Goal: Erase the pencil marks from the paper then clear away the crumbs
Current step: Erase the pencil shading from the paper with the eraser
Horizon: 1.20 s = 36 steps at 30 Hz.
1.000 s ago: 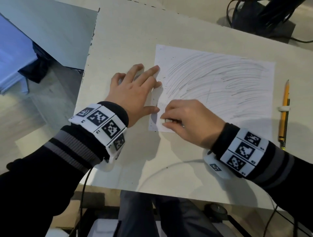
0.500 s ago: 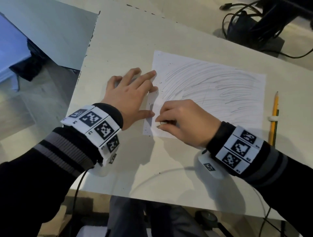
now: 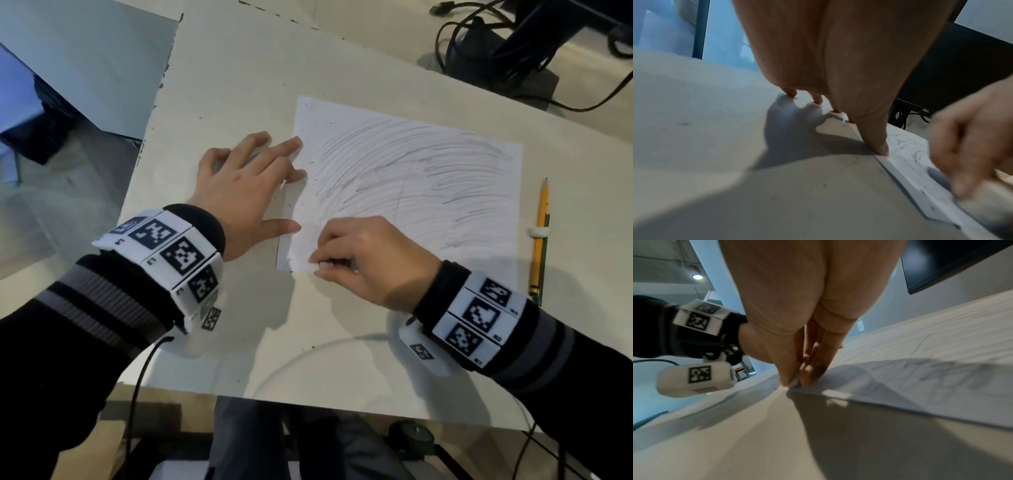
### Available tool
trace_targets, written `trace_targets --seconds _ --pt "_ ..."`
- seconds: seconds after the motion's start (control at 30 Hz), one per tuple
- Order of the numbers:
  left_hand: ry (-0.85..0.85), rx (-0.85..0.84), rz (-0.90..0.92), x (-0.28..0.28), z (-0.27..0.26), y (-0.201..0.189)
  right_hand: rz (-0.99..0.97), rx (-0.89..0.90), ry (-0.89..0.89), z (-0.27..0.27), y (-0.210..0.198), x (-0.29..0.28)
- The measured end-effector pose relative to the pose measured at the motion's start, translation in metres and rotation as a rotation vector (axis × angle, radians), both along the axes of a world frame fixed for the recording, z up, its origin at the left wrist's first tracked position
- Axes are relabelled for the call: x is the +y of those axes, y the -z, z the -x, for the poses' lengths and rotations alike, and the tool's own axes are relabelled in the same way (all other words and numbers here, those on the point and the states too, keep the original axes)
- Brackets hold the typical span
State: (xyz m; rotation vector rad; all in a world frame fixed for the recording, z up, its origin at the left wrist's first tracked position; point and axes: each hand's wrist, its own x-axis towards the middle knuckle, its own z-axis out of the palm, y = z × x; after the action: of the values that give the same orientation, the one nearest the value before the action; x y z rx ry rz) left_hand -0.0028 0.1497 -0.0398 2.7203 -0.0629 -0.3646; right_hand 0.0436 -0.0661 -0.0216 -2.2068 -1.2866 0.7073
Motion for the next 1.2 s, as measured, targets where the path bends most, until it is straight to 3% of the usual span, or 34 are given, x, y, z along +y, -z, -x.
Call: trace_targets --seconds 0.1,0.27,0.43,0.57,0.73,0.9,1.03,1.2 --pt "-0.003 0.001 -0.007 0.001 0.0 0.0 0.056 0.044 -0.05 0.001 -0.004 -0.003" --pt "-0.002 0.002 -0.002 -0.001 0.001 -0.001 -0.022 -0.031 0.097 -0.005 -0.002 0.007" --pt "-0.009 -0.008 0.01 0.0 0.002 0.001 0.092 0.068 0.024 -0.008 -0.009 0.002" --pt "-0.02 -0.014 0.02 -0.001 0.002 0.001 -0.004 0.006 0.096 -0.012 -0.005 0.01" --pt "-0.019 -0.019 0.021 0.0 0.002 0.003 0.078 0.134 0.04 -0.007 -0.009 -0.002" --pt "-0.018 -0.018 0.01 -0.001 0.002 0.003 -0.008 0.043 0.097 -0.02 -0.006 0.012" --pt "-0.018 -0.02 0.008 -0.001 0.002 0.002 0.059 0.15 0.079 -0.014 -0.008 -0.002" --pt "-0.022 -0.02 0.014 -0.001 0.002 0.002 -0.015 0.013 0.114 -0.023 -0.006 0.01"
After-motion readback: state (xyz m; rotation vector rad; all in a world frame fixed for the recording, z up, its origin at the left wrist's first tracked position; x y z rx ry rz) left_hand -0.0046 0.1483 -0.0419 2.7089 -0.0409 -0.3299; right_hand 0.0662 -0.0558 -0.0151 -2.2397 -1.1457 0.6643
